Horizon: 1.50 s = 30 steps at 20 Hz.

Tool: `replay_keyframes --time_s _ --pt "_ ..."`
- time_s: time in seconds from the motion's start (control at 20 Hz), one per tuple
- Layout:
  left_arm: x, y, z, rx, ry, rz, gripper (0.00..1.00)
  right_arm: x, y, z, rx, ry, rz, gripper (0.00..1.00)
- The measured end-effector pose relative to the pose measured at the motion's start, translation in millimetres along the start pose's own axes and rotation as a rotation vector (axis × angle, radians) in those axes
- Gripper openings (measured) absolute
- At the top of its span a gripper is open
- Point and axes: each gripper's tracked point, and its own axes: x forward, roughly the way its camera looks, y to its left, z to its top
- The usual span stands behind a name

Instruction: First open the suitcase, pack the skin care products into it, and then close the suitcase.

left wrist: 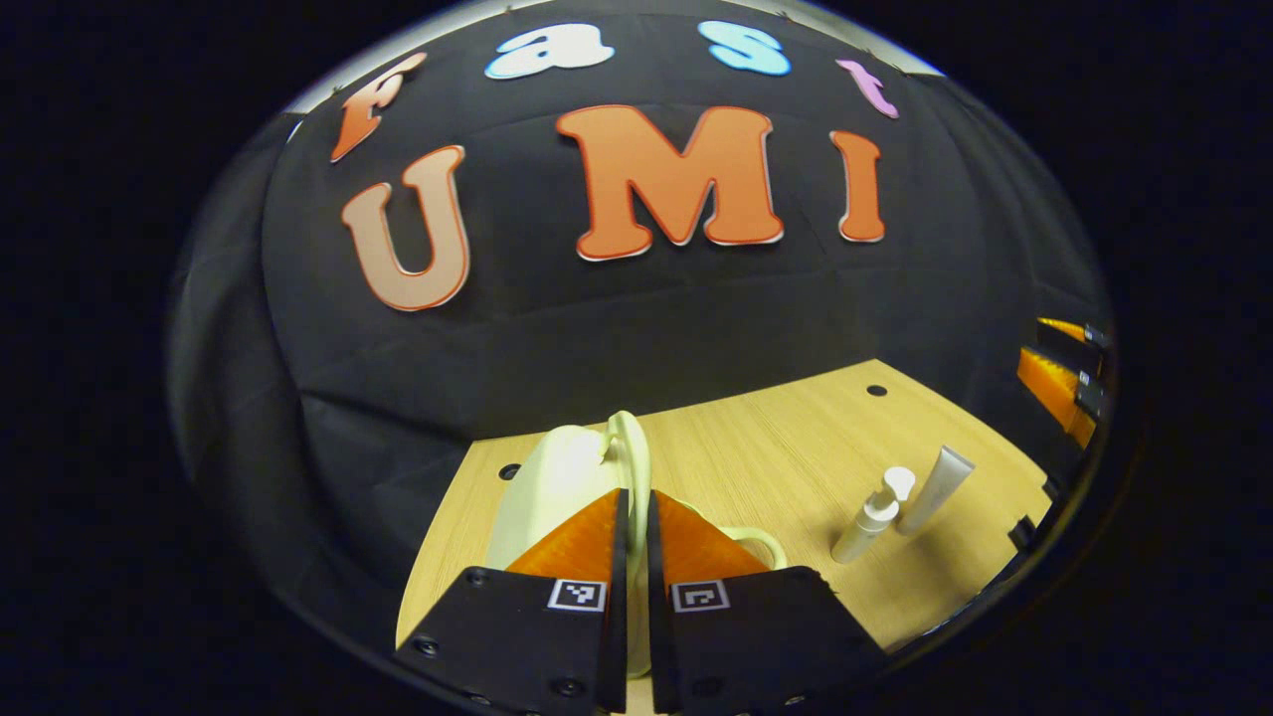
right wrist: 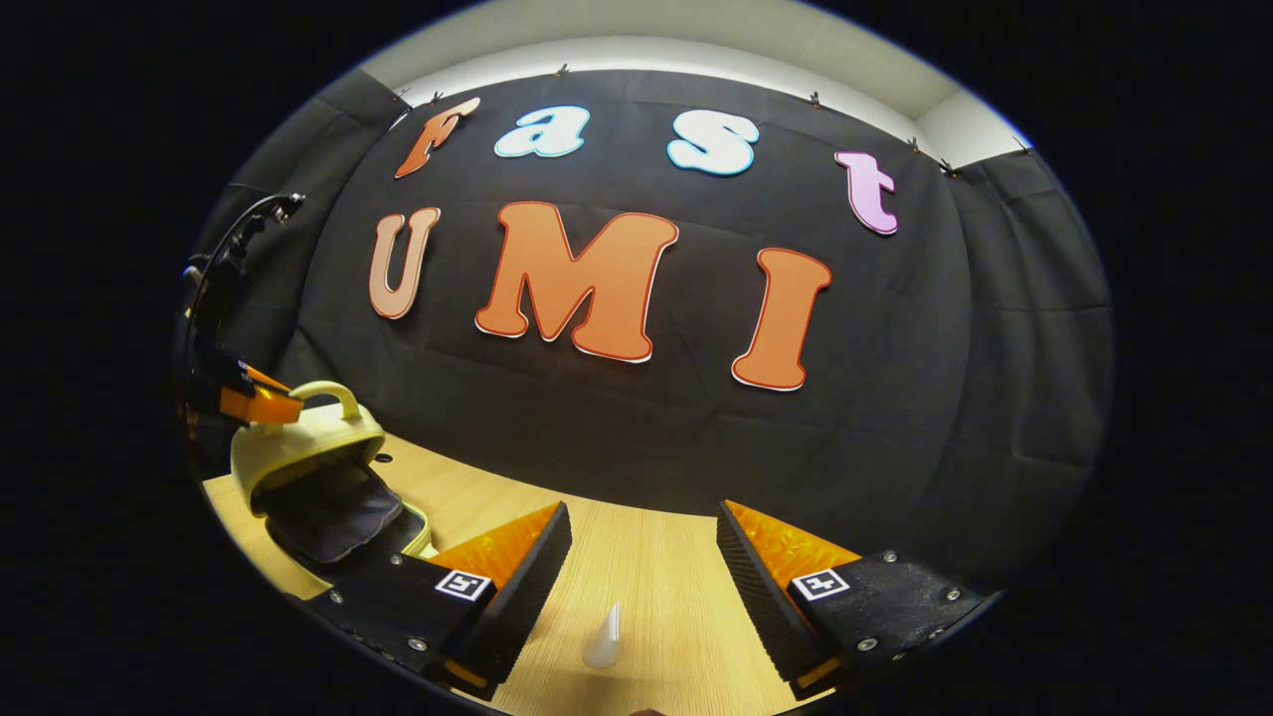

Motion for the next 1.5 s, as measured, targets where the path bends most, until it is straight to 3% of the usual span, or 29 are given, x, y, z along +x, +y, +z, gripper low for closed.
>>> replay_keyframes --time_s 0.2,0.55,0.7,0.8,1.05,1.3,1.5 --pt "3 34 13 -0.103 -0.041 0.067 0.1 3 5 7 -0.012 -0.002 -0.01 0.94" --pt "6 110 7 -0.124 -0.03 0.166 0.1 13 26 14 -0.017 0.005 -0.024 0.94" --pt "8 137 -2 -0.196 -0.017 0.212 0.09 15 34 18 -0.03 0.003 -0.029 0.94" --pt "8 148 -11 -0.253 0.005 0.241 0.04 18 40 19 -0.027 0.005 -0.034 0.94" --pt "15 179 -48 -0.376 0.09 0.271 0.04 22 51 25 -0.043 0.006 -0.042 0.94" --pt "35 220 -129 -0.467 0.221 0.284 0.04 22 65 32 -0.064 0.01 -0.05 0.94" --pt "45 234 -187 -0.479 0.334 0.292 0.04 20 70 31 -0.055 0.029 -0.06 0.94"
